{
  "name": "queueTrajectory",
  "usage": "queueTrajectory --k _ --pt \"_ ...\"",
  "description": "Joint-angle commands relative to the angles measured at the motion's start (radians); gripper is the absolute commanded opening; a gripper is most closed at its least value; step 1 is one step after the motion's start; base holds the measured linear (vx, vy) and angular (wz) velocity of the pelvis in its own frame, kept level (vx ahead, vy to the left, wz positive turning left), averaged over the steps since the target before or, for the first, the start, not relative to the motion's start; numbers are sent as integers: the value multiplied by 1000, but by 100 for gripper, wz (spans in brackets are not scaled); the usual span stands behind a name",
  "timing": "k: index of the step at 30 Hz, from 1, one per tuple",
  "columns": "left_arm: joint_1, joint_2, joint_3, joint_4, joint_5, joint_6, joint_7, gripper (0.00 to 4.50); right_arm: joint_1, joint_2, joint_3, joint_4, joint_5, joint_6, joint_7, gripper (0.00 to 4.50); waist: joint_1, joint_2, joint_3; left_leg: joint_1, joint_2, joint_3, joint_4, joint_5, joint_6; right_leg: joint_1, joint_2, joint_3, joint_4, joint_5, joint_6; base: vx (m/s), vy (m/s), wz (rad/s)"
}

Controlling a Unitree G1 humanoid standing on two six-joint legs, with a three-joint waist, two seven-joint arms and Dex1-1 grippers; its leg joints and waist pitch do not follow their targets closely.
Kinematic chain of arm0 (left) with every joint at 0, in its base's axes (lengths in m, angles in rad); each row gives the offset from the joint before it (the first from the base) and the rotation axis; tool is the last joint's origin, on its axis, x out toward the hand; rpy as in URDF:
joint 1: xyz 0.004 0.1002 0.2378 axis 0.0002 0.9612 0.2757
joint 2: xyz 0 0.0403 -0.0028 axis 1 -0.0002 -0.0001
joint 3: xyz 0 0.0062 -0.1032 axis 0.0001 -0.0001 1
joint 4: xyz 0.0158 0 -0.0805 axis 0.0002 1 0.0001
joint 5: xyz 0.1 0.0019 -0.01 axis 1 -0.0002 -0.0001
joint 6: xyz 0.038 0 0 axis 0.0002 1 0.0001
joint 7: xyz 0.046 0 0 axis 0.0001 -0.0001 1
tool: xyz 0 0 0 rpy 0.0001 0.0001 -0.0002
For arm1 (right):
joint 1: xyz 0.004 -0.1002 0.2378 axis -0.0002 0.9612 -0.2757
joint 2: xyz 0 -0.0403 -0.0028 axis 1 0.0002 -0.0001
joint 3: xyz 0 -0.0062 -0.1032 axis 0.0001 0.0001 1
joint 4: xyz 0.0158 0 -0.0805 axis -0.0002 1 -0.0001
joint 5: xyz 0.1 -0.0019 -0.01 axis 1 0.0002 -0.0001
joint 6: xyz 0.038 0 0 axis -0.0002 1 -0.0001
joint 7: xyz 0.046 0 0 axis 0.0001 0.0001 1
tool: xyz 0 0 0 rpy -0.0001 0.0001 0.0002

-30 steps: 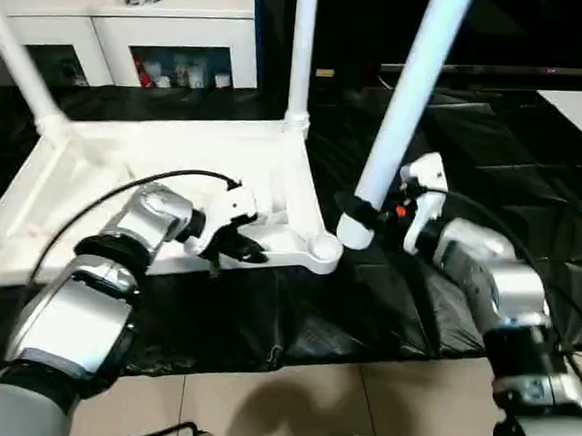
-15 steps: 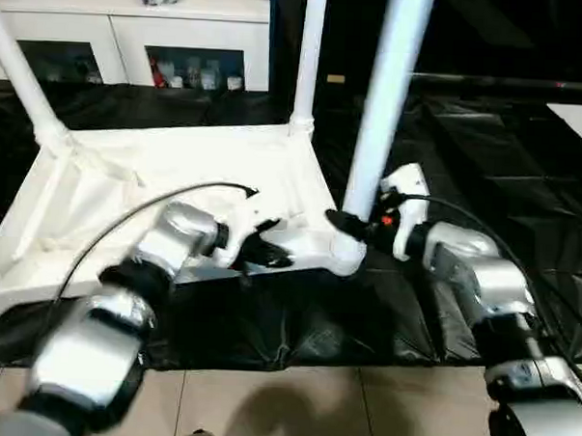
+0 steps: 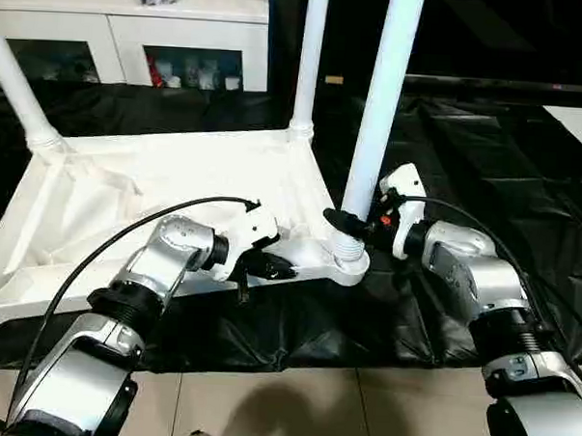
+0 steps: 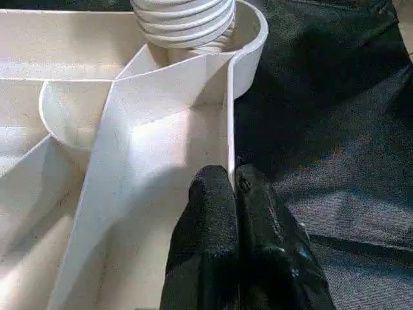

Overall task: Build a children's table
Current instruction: Insert table leg to table base

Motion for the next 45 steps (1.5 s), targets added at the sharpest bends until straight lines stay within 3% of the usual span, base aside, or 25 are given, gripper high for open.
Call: queueTrajectory --k 1,4,7,11,14,15,20,31,35,36,45 --pt "8 7 -20 4 20 3 -7 0 11 -12 -3 19 -12 11 5 188 -2 -5 -76 14 3 6 -76 -303 31 63 -38 28 -92 -473 -128 0 0 0" --pt "-7 -13 6 18 16 13 62 0 27 -13 -20 -11 9 21 4 188 -2 -7 -75 17 3 7 -75 -305 34 60 -36 27 -94 -485 -121 0 0 0" --pt "-12 -16 10 21 5 25 47 55 32 -13 -30 -24 18 25 3 188 -1 -9 -75 16 1 7 -74 -309 35 61 -37 25 -98 -511 -112 0 0 0" --pt "-25 -18 6 52 11 -8 42 58 47 -17 -47 -67 43 32 15 188 -2 -6 -75 14 -3 6 -73 -310 37 60 -35 22 -106 -541 -86 0 0 0" --pt "-28 -18 6 62 3 2 16 61 46 -18 -46 -67 43 32 14 188 -3 -3 -77 14 -1 4 -74 -309 36 59 -36 21 -104 -527 -94 0 0 0" --pt "-30 -16 4 68 5 -4 15 31 46 -18 -47 -66 42 31 14 188 -3 -1 -77 13 -1 3 -75 -311 35 61 -36 21 -102 -518 -100 0 0 0" --pt "-46 -11 -4 101 17 -10 9 3 47 -21 -49 -71 41 33 19 188 -5 0 -77 14 0 3 -76 -321 35 61 -36 22 -100 -498 -114 0 0 0" --pt "-60 -5 -11 132 28 -31 -1 0 55 -26 -37 -48 17 19 10 188 -5 -3 -75 14 -2 3 -74 -331 34 61 -37 19 -106 -534 -105 0 0 0" --pt "-66 -5 -1 130 26 -37 15 0 62 -19 -59 -52 38 32 1 188 -5 -2 -76 14 -1 2 -75 -324 35 61 -37 19 -105 -528 -105 0 0 0" --pt "-68 -8 6 127 20 -38 22 0 64 -10 -73 -45 51 36 -6 188 -5 3 -76 14 0 2 -75 -324 35 61 -37 20 -104 -519 -110 0 0 0" --pt "-73 -14 15 120 13 -44 39 0 70 31 -105 14 67 0 -42 188 -10 1 -75 16 -1 0 -75 -352 27 59 -39 16 -107 -540 -113 0 0 0"
